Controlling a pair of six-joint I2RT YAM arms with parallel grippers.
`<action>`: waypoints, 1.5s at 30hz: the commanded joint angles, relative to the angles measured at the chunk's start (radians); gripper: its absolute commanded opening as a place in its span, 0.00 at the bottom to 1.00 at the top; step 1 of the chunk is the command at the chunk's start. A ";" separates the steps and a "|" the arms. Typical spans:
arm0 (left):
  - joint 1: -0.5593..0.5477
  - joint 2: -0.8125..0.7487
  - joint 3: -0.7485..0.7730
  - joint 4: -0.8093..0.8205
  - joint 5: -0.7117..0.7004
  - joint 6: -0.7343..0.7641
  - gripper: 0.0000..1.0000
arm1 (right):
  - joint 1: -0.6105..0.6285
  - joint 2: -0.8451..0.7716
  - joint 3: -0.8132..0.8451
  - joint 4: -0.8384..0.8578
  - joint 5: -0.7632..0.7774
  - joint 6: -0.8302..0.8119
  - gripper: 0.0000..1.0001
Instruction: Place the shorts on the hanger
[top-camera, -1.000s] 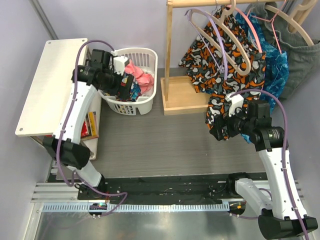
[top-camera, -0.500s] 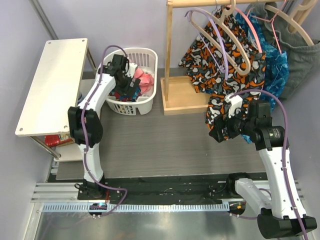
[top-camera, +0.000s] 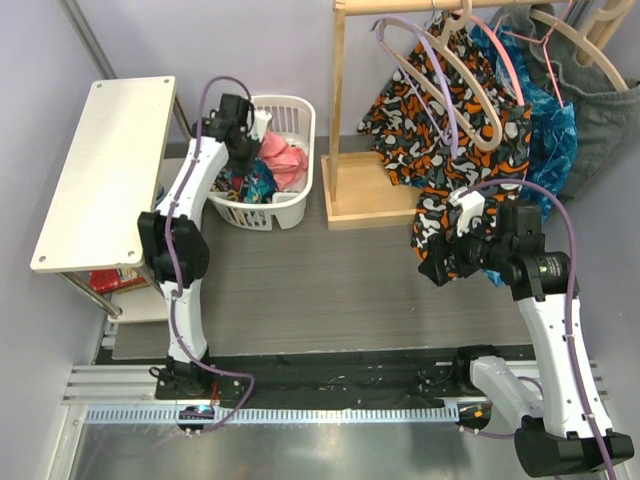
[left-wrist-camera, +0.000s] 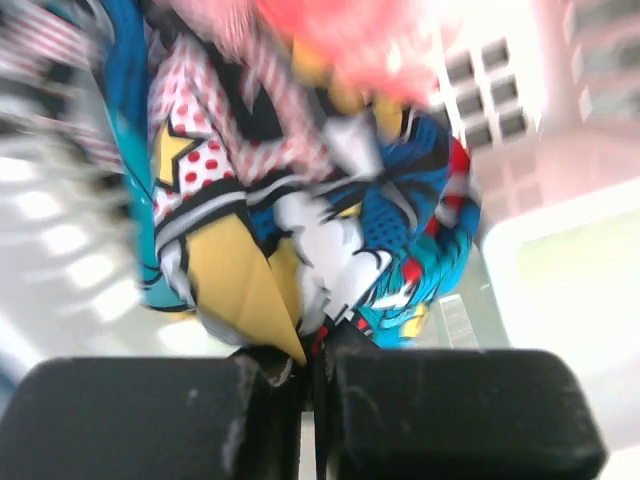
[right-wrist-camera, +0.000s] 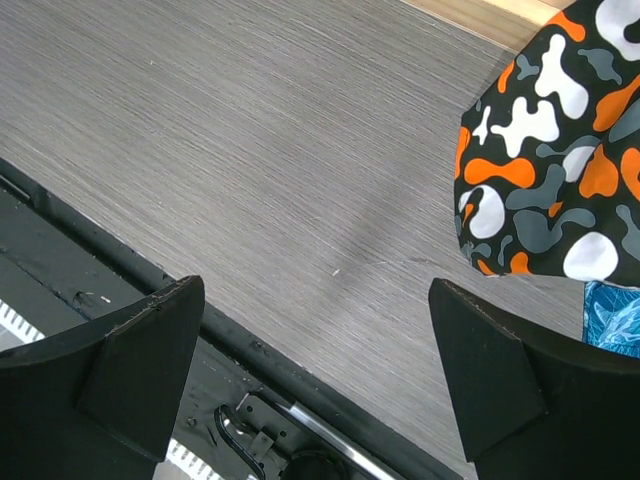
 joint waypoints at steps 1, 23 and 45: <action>0.016 -0.159 0.184 -0.005 -0.034 -0.013 0.00 | -0.004 -0.022 0.054 -0.007 -0.016 -0.030 1.00; -0.175 -0.550 0.359 0.308 0.248 -0.198 0.00 | -0.003 -0.036 0.067 -0.056 -0.128 -0.114 1.00; -0.284 -0.736 -0.422 0.007 0.563 -0.078 0.00 | -0.003 -0.059 0.047 -0.111 -0.102 -0.145 1.00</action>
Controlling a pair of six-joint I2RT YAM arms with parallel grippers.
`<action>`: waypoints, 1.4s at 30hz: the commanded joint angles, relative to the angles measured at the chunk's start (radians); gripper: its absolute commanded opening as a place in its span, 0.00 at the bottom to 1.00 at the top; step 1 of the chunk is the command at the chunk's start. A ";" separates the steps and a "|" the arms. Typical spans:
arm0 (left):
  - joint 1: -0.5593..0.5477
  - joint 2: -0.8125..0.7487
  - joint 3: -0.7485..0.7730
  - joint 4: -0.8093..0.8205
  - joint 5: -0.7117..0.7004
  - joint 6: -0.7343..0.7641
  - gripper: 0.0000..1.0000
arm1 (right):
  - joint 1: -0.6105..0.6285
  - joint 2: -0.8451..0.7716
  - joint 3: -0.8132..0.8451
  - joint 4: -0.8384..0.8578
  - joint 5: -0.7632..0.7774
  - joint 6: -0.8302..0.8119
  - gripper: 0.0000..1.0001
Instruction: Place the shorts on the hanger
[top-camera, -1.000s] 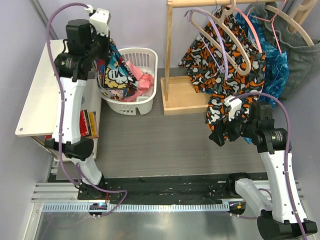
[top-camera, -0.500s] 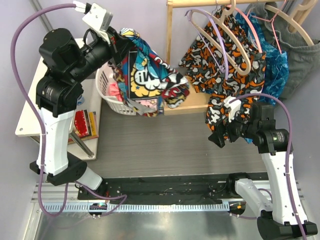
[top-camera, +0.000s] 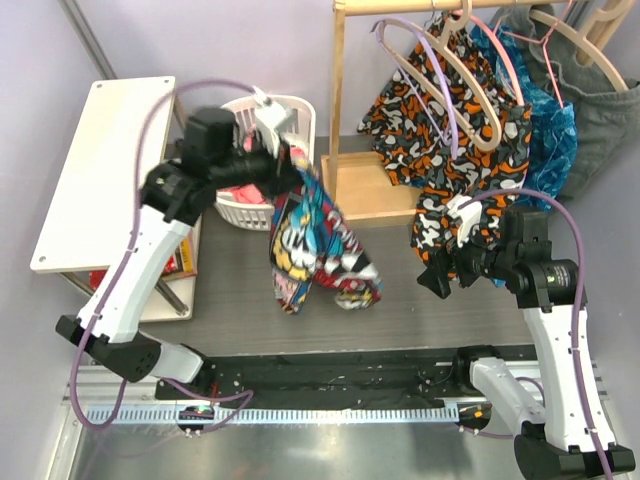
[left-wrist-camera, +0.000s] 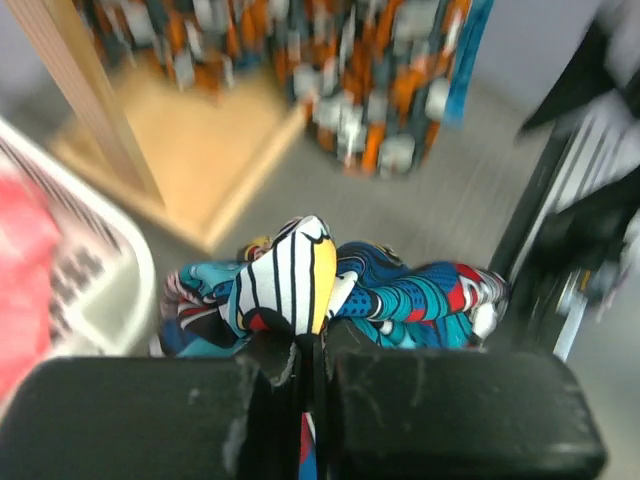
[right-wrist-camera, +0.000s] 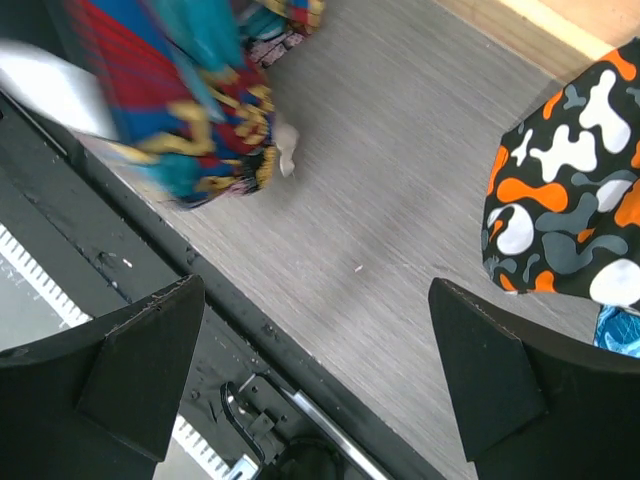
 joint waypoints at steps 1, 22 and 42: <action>0.028 -0.044 -0.250 -0.231 0.075 0.212 0.00 | -0.004 -0.024 0.011 -0.028 0.015 -0.047 1.00; -0.413 -0.075 -0.416 -0.284 -0.323 0.648 0.75 | -0.003 -0.020 0.019 -0.090 0.104 -0.176 1.00; -0.832 0.539 -0.481 0.045 -0.864 0.740 0.69 | -0.137 -0.121 0.053 -0.104 0.145 -0.074 1.00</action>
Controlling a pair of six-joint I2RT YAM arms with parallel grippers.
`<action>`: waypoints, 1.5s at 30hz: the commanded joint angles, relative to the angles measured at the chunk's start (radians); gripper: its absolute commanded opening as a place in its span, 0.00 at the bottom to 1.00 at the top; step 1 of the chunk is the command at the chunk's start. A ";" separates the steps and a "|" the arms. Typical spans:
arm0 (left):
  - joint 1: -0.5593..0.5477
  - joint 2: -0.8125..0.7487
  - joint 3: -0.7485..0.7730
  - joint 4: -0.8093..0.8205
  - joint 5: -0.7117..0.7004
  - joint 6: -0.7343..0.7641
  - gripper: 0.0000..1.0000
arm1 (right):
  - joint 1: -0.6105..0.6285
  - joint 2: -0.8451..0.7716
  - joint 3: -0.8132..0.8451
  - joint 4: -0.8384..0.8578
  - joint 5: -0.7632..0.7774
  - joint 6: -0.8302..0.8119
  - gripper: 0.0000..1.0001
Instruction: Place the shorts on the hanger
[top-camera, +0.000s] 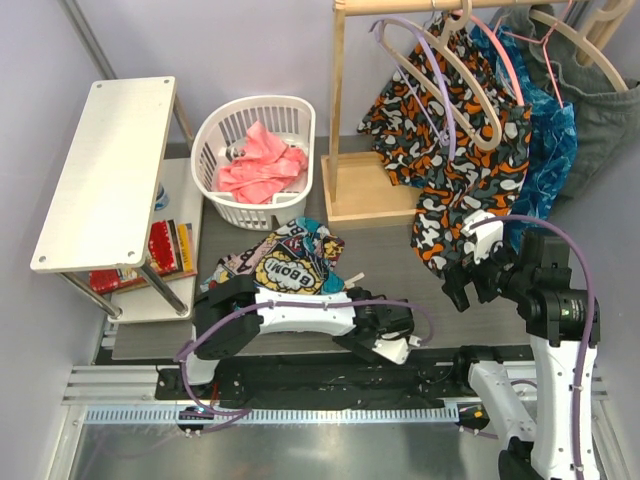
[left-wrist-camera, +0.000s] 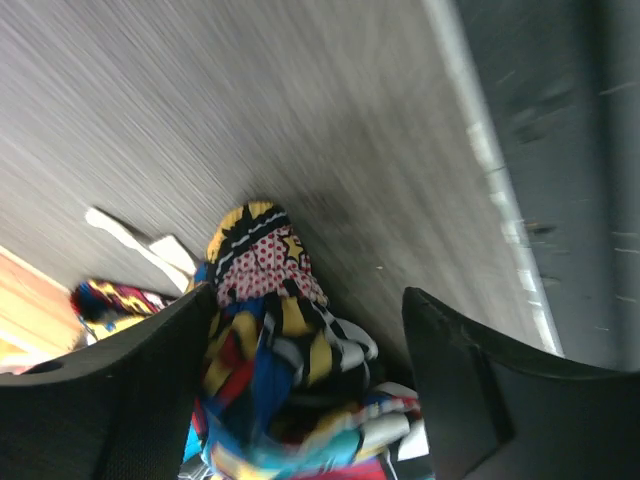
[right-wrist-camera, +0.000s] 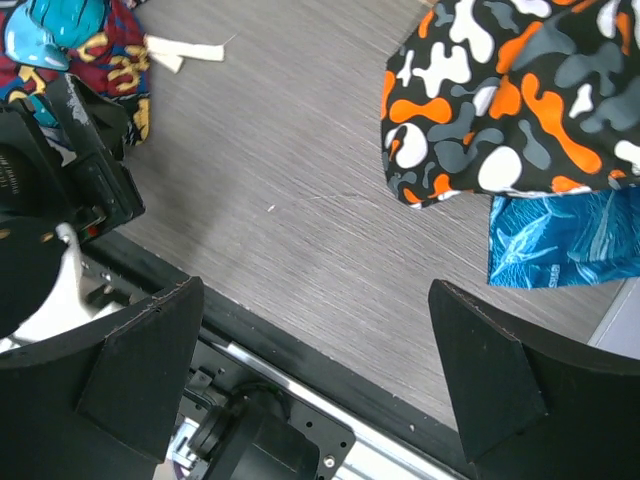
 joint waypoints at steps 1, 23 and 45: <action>0.031 -0.004 -0.030 0.087 -0.150 -0.004 0.58 | -0.033 -0.001 0.038 0.030 -0.039 0.055 1.00; 0.437 -0.579 0.420 -0.160 0.403 -0.215 0.00 | -0.044 0.097 0.059 0.024 -0.150 0.006 1.00; 0.673 -0.822 -0.403 -0.217 0.535 -0.208 0.55 | 0.271 0.346 -0.022 -0.024 -0.075 -0.270 0.89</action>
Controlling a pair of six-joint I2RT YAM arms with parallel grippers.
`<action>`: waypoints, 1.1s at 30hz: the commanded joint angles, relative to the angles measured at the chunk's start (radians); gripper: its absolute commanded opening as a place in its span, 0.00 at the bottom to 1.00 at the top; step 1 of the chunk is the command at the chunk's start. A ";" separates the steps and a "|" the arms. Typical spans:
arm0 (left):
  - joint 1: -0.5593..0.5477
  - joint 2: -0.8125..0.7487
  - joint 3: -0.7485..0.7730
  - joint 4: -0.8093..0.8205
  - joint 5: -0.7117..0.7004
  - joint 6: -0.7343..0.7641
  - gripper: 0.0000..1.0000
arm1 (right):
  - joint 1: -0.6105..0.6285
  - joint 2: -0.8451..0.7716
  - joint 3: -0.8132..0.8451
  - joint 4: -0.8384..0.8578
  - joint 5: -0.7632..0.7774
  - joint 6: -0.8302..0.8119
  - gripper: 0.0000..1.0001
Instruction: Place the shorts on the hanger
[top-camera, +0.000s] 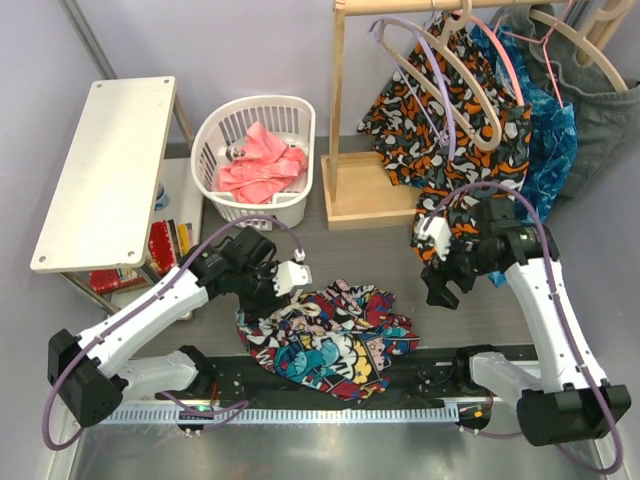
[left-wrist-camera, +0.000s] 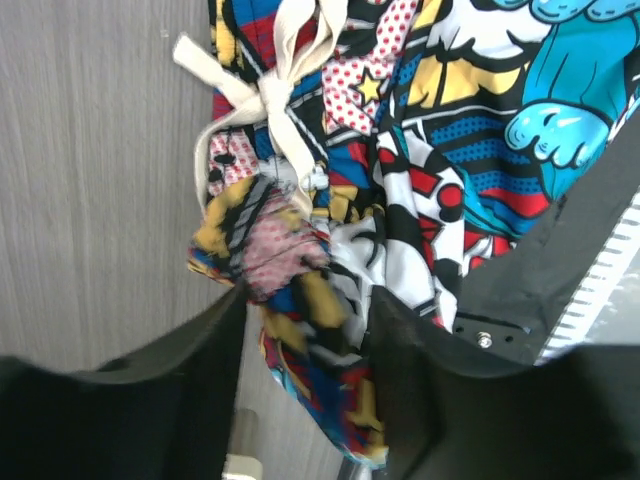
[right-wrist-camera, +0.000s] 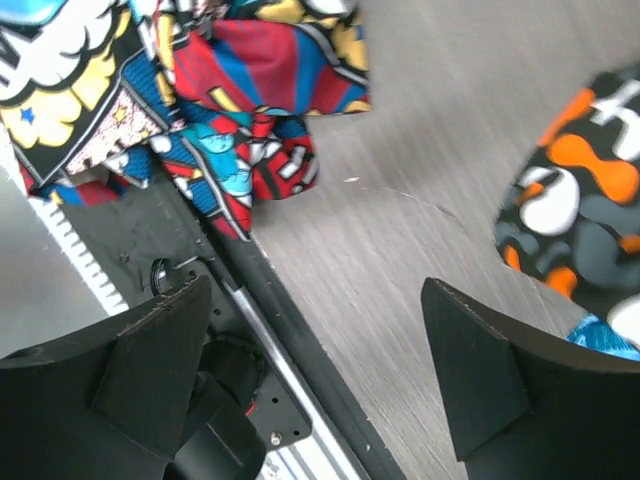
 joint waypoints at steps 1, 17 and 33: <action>0.061 0.026 0.073 -0.053 0.075 -0.022 0.57 | 0.234 0.048 0.009 0.107 0.097 0.152 0.89; 0.176 0.144 0.133 -0.149 -0.172 -0.098 0.96 | 0.639 0.464 0.115 0.607 0.137 0.657 0.84; 0.249 0.248 0.091 -0.137 -0.189 -0.122 0.97 | 0.680 0.722 0.080 0.639 0.132 0.740 0.43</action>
